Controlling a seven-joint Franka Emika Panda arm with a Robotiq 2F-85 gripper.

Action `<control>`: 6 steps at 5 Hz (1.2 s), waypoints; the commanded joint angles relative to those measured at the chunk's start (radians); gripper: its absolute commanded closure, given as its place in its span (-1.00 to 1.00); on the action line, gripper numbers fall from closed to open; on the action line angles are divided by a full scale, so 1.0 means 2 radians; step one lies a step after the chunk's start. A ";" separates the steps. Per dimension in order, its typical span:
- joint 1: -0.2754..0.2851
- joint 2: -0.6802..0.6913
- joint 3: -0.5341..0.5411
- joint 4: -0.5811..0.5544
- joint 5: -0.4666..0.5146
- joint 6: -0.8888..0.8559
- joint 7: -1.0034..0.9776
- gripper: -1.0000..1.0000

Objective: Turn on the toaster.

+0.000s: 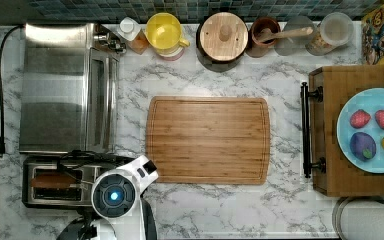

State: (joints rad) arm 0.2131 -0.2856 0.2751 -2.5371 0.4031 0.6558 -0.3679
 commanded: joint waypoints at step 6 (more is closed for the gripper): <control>0.036 0.166 0.025 0.075 0.039 0.008 -0.020 1.00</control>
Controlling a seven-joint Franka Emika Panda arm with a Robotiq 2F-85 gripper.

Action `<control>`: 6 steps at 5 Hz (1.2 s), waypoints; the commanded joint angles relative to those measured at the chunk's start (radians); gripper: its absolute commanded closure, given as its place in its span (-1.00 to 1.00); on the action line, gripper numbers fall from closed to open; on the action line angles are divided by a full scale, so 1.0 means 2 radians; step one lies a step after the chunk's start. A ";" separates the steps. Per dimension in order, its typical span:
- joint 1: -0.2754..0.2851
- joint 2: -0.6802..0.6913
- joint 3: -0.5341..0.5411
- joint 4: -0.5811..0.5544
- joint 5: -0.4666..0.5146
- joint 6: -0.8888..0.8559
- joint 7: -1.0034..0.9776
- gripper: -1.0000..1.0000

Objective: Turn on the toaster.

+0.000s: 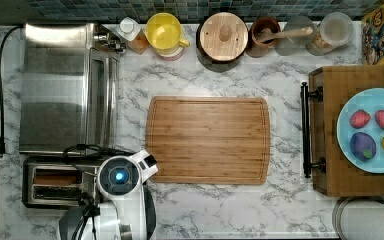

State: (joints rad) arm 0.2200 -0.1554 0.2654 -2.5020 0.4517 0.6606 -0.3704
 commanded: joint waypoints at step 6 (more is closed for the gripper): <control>0.032 0.102 0.042 0.049 0.005 0.021 0.005 1.00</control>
